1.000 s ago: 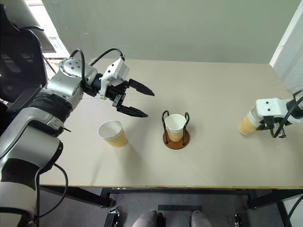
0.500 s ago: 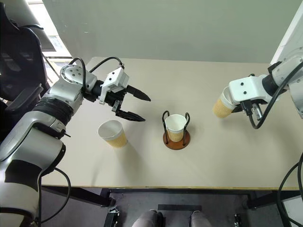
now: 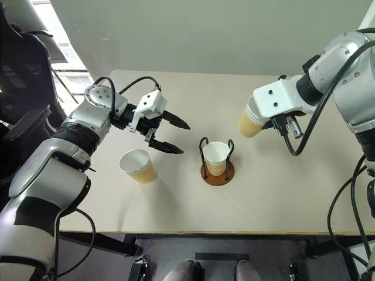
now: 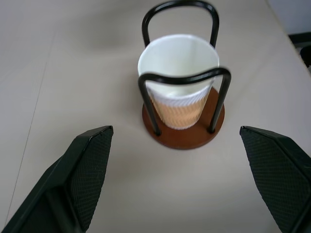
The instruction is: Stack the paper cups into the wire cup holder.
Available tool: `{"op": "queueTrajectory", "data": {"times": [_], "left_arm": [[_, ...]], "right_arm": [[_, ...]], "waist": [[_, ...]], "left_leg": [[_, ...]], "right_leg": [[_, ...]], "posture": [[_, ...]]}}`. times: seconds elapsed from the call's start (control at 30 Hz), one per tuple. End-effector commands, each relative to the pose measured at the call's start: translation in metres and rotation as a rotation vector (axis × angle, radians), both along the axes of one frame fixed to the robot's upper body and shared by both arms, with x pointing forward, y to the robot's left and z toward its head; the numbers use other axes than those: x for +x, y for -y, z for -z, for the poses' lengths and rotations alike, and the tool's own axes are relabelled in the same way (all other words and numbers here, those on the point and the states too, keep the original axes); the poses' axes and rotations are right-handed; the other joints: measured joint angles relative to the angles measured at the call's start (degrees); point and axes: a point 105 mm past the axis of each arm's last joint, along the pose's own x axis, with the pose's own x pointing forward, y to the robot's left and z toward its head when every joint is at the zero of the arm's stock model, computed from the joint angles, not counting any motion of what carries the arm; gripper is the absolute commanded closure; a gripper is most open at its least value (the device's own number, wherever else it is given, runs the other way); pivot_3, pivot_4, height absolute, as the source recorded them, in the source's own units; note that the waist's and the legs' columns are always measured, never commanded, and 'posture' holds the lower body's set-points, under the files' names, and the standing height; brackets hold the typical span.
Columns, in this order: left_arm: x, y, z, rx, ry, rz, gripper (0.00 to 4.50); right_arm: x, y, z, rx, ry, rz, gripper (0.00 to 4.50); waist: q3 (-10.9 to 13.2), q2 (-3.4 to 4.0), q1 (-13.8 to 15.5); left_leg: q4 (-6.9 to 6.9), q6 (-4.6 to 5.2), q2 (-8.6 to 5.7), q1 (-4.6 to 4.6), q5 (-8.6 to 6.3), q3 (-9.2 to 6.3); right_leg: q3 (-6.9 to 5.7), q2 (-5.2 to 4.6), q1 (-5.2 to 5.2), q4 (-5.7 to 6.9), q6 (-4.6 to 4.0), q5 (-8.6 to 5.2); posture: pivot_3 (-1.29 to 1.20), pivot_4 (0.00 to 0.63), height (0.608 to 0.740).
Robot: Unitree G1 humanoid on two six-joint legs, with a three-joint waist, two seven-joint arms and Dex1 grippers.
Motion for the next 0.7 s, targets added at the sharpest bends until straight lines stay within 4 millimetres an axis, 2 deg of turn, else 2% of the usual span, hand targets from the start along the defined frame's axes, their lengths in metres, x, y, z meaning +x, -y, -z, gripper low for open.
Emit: {"op": "queueTrajectory", "data": {"times": [0.03, 0.27, 0.5, 0.7], "left_arm": [[-0.001, -0.001, -0.009, -0.008, 0.028, 0.02, 0.0], [0.002, -0.004, -0.001, -0.002, 0.025, 0.002, 0.0], [0.002, 0.001, -0.003, -0.004, 0.03, 0.011, 0.0], [0.001, 0.004, -0.004, -0.002, 0.028, 0.025, 0.0]], "right_arm": [[-0.008, -0.012, -0.014, 0.008, 0.039, -0.041, 4.46], [-0.014, -0.03, -0.011, 0.043, 0.022, -0.079, 4.46], [-0.012, -0.053, -0.012, 0.08, 0.027, -0.122, 4.46], [-0.012, -0.065, -0.008, 0.101, 0.018, -0.148, 4.46]], "waist": [[0.0, 0.0, 0.04], [0.0, 0.0, -0.06], [0.0, -0.02, -0.03], [-0.01, -0.03, 0.01]], "left_leg": [[0.0, 0.0, 0.0, -0.01, 0.0, 0.0], [-0.01, -0.03, 0.0, -0.02, 0.02, 0.02], [0.03, -0.06, 0.01, -0.02, 0.04, 0.02], [0.06, -0.11, 0.01, -0.02, 0.07, -0.01]], "right_leg": [[0.01, -0.02, 0.0, -0.01, 0.0, 0.0], [-0.01, 0.02, -0.04, 0.02, -0.02, -0.02], [0.0, 0.03, -0.11, 0.16, -0.06, -0.04], [-0.01, -0.01, -0.21, 0.4, -0.14, -0.11]], "posture": [[0.0, 0.15, 0.74], [0.0, 0.15, 0.74], [0.0, 0.15, 0.74], [0.0, 0.15, 0.74]]}}
